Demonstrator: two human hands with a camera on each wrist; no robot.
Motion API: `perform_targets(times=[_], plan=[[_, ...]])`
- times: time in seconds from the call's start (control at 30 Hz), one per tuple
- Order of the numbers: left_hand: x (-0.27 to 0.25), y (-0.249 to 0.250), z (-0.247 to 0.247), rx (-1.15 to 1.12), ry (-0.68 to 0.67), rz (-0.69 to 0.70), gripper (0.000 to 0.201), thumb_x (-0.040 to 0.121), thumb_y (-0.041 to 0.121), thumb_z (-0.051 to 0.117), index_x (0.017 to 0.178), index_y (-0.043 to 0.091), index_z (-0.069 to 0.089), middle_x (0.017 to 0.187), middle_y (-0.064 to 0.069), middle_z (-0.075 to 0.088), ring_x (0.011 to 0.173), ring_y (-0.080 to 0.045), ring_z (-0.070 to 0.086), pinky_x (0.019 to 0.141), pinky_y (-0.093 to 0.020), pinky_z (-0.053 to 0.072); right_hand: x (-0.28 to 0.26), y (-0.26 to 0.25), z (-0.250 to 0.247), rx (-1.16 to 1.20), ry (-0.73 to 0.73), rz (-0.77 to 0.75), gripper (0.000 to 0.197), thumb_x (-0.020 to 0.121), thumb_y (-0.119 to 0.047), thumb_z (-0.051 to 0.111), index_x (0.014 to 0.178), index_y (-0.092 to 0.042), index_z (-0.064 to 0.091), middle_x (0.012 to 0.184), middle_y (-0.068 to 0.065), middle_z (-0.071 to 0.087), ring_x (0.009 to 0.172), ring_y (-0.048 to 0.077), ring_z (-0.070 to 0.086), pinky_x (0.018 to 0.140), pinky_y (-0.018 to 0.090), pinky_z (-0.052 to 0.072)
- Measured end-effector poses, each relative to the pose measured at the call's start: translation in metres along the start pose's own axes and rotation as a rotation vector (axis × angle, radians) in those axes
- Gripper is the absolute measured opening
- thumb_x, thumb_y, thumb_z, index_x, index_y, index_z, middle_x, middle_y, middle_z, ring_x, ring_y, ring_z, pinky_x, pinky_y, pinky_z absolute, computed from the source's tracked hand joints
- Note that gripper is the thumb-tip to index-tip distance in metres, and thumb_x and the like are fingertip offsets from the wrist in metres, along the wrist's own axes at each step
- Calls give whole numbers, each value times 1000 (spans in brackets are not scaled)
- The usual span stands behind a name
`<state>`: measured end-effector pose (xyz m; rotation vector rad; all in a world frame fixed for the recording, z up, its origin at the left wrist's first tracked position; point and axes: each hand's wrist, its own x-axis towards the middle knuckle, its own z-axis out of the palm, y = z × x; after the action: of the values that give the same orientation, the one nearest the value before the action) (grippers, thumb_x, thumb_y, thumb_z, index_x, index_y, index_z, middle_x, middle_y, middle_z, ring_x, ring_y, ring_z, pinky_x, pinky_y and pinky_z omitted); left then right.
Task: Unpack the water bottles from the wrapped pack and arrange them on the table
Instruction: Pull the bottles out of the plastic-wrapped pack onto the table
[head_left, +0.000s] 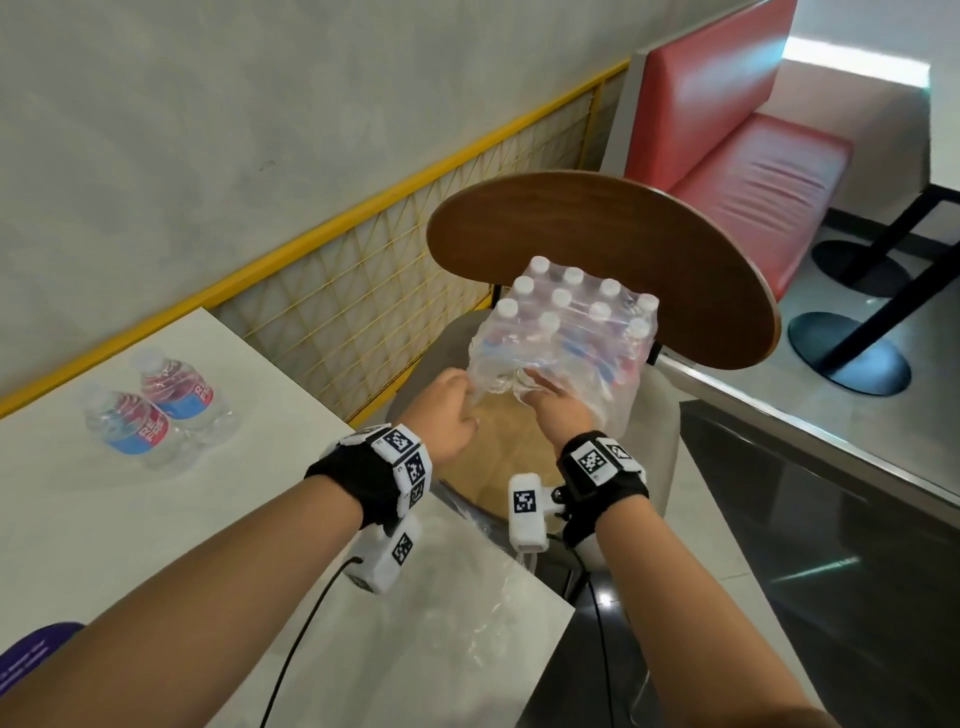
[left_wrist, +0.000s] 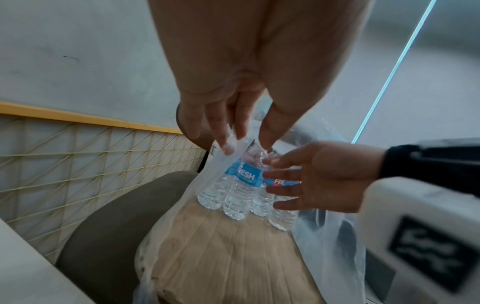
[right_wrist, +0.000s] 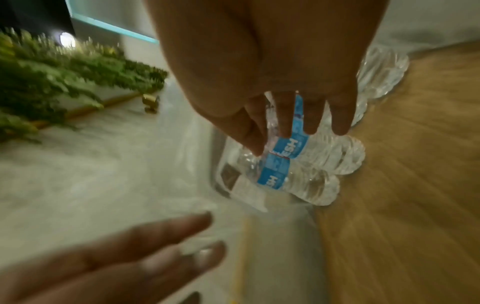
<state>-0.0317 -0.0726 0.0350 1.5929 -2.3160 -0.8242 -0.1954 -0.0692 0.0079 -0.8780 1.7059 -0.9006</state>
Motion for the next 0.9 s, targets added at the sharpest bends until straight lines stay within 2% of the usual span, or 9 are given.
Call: perform_targets(times=[0.07,0.13,0.27,0.43,0.5,0.6,0.73,0.8,0.9], plan=[[-3,-5,-3,-39,23,-9,39,90,16,60,126,5,49,134,-6,43,119,-21,51,104,-33,40,7,-3,2,-154,-39,163,57,91,-48,49,141,-22,42,145,8,44,127,28,47,97,36,41],[-6,-12,-5,-38,25,-4,38,89,15,60,124,5,50,132,-6,43,118,-21,51,104,-33,40,9,-10,0,-201,15,141,66,90,-54,46,147,-25,31,145,8,43,123,28,50,85,32,42],[-13,-23,-7,-39,25,31,38,88,5,57,125,4,50,133,-5,43,121,-19,48,106,-28,36,7,-16,-15,-437,81,8,83,86,-25,63,152,-28,12,157,11,21,136,29,38,106,37,37],[-15,-22,-4,-44,1,34,49,85,2,57,133,4,46,138,-4,39,127,-17,45,110,-27,34,1,-20,-13,-699,-72,-76,84,88,-22,63,152,-27,9,153,11,29,133,31,41,101,39,45],[-16,-25,-2,-53,-9,-4,58,83,3,59,138,8,41,142,-3,31,130,-18,40,109,-26,33,-1,-22,-1,-536,-75,-70,69,94,-22,55,151,-21,15,149,12,37,128,31,46,93,38,49],[-20,-33,4,-75,-49,-95,75,77,10,71,142,23,36,148,-4,14,138,-24,27,110,-31,32,-9,-8,10,-491,-101,-48,45,101,-20,41,143,-5,35,148,9,37,136,25,36,107,28,30],[-34,-32,17,-59,-80,-107,90,59,39,85,137,38,39,135,0,15,131,-26,27,109,-36,37,-39,8,14,-252,-6,15,27,99,-20,45,125,-17,53,128,12,55,123,29,52,106,36,39],[-42,-27,23,-96,-45,-104,93,53,44,86,134,38,40,122,1,23,120,-20,36,104,-32,40,-61,2,13,-6,-80,-62,10,93,-30,58,90,-22,61,93,3,66,94,21,67,84,38,57],[-49,-24,23,-250,-104,-151,82,59,31,86,129,31,43,121,1,46,109,-17,55,95,-30,48,-73,3,10,204,-339,-118,19,91,-23,60,109,-16,59,88,-6,68,77,4,69,66,29,59]])
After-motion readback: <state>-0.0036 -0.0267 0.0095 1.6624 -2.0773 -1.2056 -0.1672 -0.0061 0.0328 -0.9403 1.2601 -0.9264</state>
